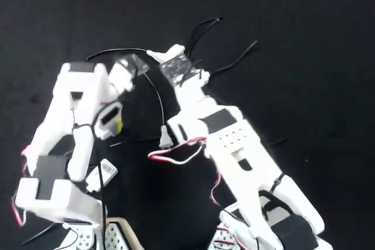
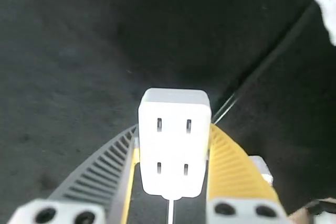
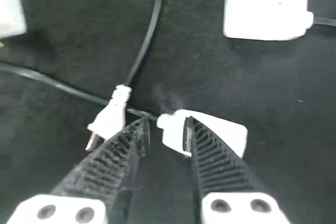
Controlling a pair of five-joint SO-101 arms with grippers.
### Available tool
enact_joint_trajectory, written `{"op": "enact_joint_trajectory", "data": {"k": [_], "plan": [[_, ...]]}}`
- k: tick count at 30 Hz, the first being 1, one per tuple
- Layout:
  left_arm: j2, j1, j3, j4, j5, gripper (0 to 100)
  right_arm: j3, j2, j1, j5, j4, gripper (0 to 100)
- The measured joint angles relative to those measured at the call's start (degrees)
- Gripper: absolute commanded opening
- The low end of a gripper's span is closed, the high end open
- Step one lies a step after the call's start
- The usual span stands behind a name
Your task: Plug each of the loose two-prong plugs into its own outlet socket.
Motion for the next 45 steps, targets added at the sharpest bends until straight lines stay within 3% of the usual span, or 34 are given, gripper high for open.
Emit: {"op": "enact_joint_trajectory", "data": {"k": [6, 16, 20, 32, 45], "plan": [[-1.6, 0.0, 6.3, -5.1, -3.3, 24, 1.3, 0.9, -5.5, 0.0, 0.0, 11.6], [-2.6, -4.0, 6.2, -5.5, -3.3, 24, -6.6, 19.3, -8.3, -5.8, 2.5, 11.9], [-5.5, -4.5, 6.2, -4.2, -3.3, 24, -11.3, 24.4, -9.5, -8.6, 5.8, 17.8], [-29.5, -9.3, 15.1, -2.8, -1.0, 24, -13.5, 25.8, -9.5, -17.2, 5.2, 18.5], [-31.6, -11.9, 23.3, -3.9, -0.5, 23, -17.8, 33.5, -9.7, -19.6, 2.3, 18.3]]}}
